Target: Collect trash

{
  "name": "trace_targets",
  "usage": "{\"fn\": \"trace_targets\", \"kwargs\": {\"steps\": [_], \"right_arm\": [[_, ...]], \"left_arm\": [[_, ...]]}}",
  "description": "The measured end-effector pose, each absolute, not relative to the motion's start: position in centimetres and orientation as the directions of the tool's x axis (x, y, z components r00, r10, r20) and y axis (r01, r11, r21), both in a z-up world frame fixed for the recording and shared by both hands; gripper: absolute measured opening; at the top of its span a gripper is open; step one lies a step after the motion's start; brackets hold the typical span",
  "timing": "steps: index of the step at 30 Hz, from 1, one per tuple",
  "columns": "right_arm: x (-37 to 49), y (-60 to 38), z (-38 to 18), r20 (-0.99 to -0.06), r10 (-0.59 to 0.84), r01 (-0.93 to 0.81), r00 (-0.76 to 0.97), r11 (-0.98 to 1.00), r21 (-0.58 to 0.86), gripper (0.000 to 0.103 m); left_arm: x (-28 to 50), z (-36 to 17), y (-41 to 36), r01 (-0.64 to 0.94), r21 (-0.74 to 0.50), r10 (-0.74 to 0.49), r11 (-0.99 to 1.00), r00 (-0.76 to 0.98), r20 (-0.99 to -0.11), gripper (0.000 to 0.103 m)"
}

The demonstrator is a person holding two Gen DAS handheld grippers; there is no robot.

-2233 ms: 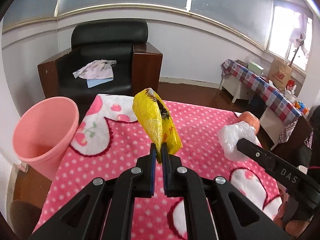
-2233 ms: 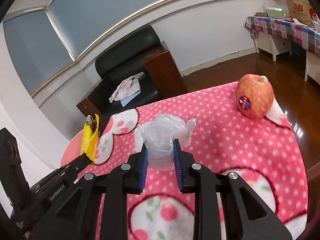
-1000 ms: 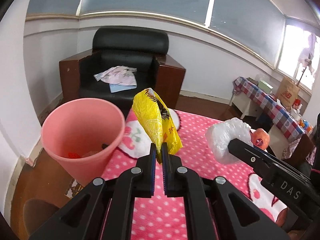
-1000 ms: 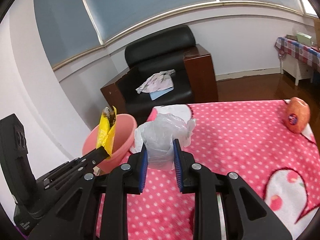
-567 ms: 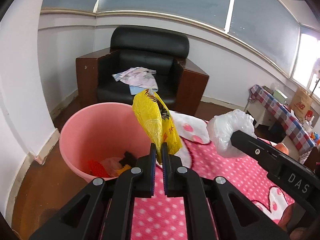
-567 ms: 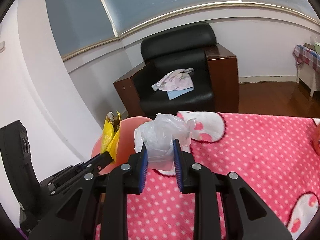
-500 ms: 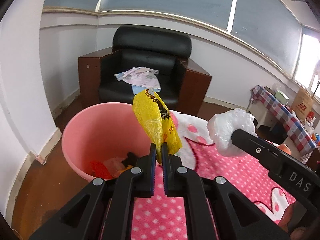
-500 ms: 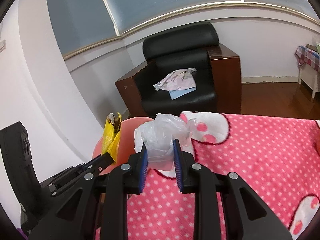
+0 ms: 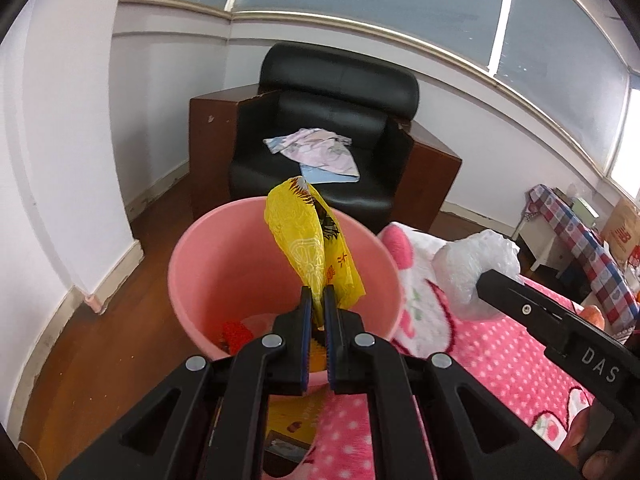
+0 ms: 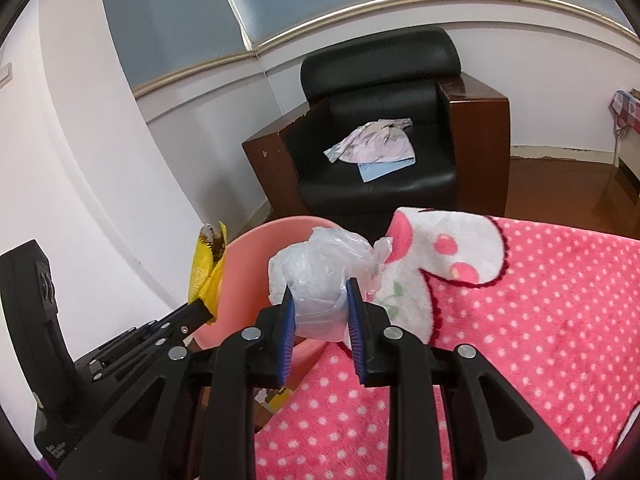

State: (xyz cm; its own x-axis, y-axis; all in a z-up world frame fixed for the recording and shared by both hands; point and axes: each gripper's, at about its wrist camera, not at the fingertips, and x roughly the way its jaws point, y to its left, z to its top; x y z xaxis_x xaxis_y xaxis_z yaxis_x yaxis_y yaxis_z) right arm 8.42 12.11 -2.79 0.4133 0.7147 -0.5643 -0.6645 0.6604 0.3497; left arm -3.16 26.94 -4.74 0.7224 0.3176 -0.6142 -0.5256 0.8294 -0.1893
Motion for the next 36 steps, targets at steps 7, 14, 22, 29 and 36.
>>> {"fn": "trace_targets", "kwargs": {"steps": [7, 14, 22, 29, 36], "right_arm": [[8.8, 15.2, -4.1, -0.584, 0.728, -0.7, 0.358, 0.624, 0.349, 0.024], [9.5, 18.1, -5.7, -0.614, 0.731, -0.717, 0.298, 0.596, 0.361, 0.025], [10.3, 19.1, -7.2, -0.644, 0.721, -0.704, 0.257, 0.596, 0.386, 0.042], [9.6, 18.5, -6.2, -0.612, 0.746, -0.731, 0.263, 0.568, 0.378, 0.045], [8.3, 16.3, -4.7, -0.583, 0.752, -0.737, 0.307, 0.576, 0.355, 0.045]], "left_arm": [[-3.5, -6.1, 29.0, -0.553, -0.19, 0.319, 0.811, 0.691, -0.648, 0.005], [-3.1, -6.9, 29.9, -0.55, -0.187, 0.304, 0.814, 0.677, -0.67, 0.006], [-2.9, -7.1, 29.9, -0.55, -0.191, 0.3, 0.813, 0.677, -0.672, 0.027], [-3.6, -6.0, 29.1, -0.543, -0.18, 0.322, 0.82, 0.698, -0.64, 0.035], [-4.6, -4.3, 27.4, -0.528, -0.16, 0.341, 0.834, 0.721, -0.603, 0.035]]}}
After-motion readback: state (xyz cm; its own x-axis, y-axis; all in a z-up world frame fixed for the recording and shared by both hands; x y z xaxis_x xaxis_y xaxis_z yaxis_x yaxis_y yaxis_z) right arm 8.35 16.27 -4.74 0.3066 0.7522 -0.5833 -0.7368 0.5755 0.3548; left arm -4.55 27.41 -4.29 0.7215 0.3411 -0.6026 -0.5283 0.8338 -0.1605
